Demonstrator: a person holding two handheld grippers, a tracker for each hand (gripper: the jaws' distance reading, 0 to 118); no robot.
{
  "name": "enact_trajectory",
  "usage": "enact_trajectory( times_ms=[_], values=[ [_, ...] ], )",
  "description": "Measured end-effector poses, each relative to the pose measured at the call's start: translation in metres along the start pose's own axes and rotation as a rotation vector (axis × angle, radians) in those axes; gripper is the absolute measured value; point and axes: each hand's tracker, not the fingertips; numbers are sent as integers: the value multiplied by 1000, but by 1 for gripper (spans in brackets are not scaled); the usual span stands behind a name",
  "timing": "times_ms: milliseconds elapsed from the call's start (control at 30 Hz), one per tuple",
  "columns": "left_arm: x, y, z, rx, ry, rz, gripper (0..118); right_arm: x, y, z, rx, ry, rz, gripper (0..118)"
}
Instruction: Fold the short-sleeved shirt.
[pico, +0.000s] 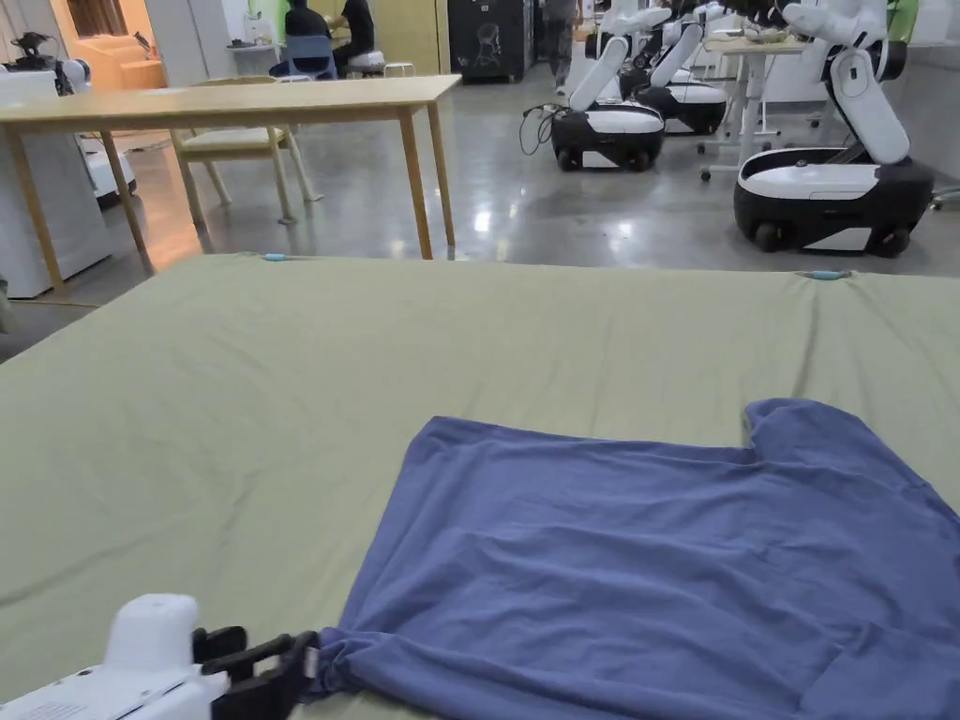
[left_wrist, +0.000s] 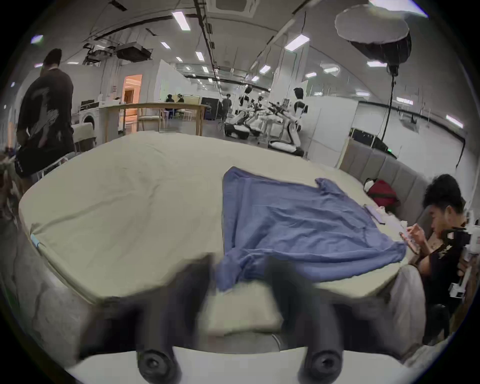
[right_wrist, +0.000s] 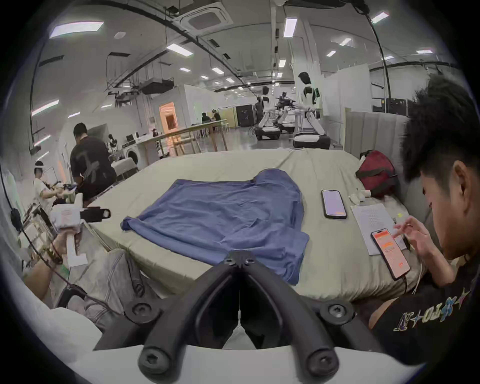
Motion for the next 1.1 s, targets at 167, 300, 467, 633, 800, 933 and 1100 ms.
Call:
enact_trajectory(
  times_ms=[167, 300, 467, 633, 800, 933, 1100],
  values=[
    [-5, 0, -51, -114, -3, -28, 96, -3, -5, -4, -28, 14, -2, 1],
    [-6, -7, -68, -136, 11, -29, 89, -1, -7, -6, -45, 0, -10, 1],
    [-6, -15, -63, -103, -58, 20, 11, 3, -6, -11, -66, -24, -11, 1],
    [-2, -17, -51, -82, -38, -50, 10, 10, -2, -27, -91, -31, -3, 1],
    [-4, -15, -47, -90, -52, -45, 10, 32, 6, -76, -190, -75, 60, 1],
    [-4, -12, -46, -51, -17, -101, 10, 52, -3, -122, -270, -113, 95, 20],
    [-6, -15, -44, -57, -23, -79, 10, 90, -14, -162, -366, -133, -18, 85]
  ],
)
